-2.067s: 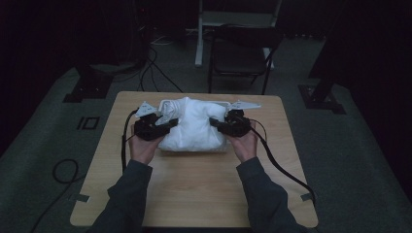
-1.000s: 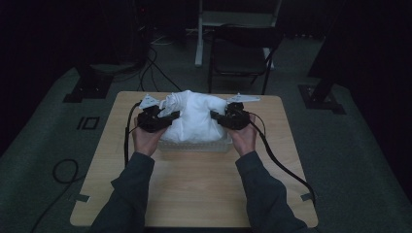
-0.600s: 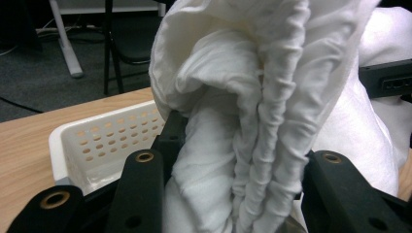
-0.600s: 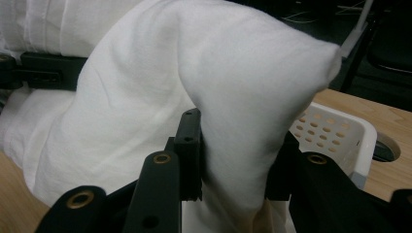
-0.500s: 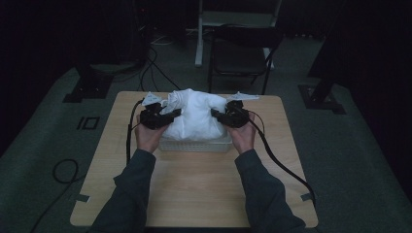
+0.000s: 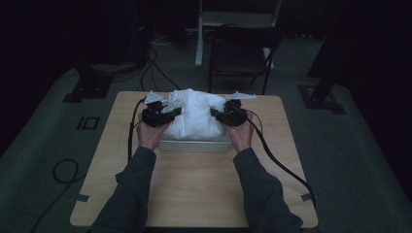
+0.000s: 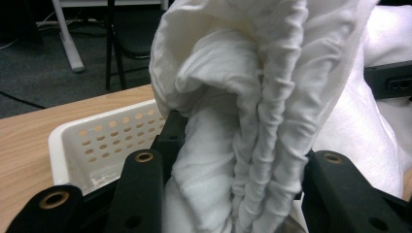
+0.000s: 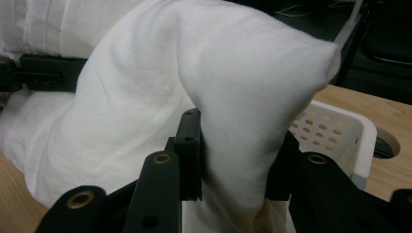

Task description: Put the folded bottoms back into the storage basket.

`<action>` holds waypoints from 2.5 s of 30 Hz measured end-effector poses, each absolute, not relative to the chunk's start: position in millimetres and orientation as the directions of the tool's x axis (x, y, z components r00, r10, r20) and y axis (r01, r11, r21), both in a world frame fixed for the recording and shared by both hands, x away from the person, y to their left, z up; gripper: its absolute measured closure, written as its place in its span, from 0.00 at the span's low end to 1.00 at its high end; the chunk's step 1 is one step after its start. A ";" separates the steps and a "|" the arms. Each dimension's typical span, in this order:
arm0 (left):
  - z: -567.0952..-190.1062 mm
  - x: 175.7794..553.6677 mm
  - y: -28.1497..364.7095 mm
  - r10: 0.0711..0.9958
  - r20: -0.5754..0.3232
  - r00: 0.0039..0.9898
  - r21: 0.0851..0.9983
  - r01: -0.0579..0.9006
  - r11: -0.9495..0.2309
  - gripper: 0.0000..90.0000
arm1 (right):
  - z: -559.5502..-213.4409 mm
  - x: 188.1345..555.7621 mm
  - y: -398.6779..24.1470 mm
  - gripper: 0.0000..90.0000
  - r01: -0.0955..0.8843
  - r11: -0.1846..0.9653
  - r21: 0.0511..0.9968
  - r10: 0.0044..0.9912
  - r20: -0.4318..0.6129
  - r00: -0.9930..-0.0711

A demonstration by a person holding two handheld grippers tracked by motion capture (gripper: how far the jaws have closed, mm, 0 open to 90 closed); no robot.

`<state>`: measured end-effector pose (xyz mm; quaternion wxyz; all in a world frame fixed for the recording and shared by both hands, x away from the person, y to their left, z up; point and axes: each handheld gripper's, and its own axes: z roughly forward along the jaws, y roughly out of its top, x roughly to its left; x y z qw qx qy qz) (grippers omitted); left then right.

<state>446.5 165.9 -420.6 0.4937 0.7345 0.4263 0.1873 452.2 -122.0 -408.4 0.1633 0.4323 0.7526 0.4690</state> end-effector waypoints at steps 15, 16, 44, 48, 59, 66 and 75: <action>-436.3 461.0 164.3 0.835 -0.116 0.538 0.862 0.472 -0.185 0.63 | -425.4 466.0 -114.9 0.74 0.530 0.189 0.827 0.816 0.168 -0.553; -437.5 462.0 164.0 0.837 -0.115 0.535 0.860 0.475 -0.186 0.63 | -426.8 467.1 -114.5 0.74 0.533 0.189 0.825 0.817 0.169 -0.552; -467.7 481.5 150.2 0.881 -0.063 0.469 0.756 0.599 -0.265 0.62 | -458.7 487.9 -101.4 0.74 0.629 0.220 0.745 0.843 0.179 -0.507; -473.0 484.3 148.1 0.890 -0.054 0.452 0.711 0.643 -0.284 0.57 | -462.6 490.3 -100.7 0.71 0.645 0.231 0.729 0.848 0.174 -0.500; -462.8 466.9 174.3 0.924 -0.102 0.370 0.773 0.614 -0.160 0.42 | -456.4 491.7 -117.2 0.33 0.661 0.233 0.713 0.895 0.109 -0.433; -458.2 454.5 195.3 0.932 -0.089 0.352 0.789 0.596 -0.149 0.43 | -444.7 476.2 -133.6 0.34 0.611 0.189 0.769 0.897 0.118 -0.426; -459.6 441.3 220.2 0.947 -0.093 0.306 0.806 0.582 -0.109 0.43 | -454.4 465.7 -169.8 0.36 0.615 0.163 0.771 0.916 0.113 -0.385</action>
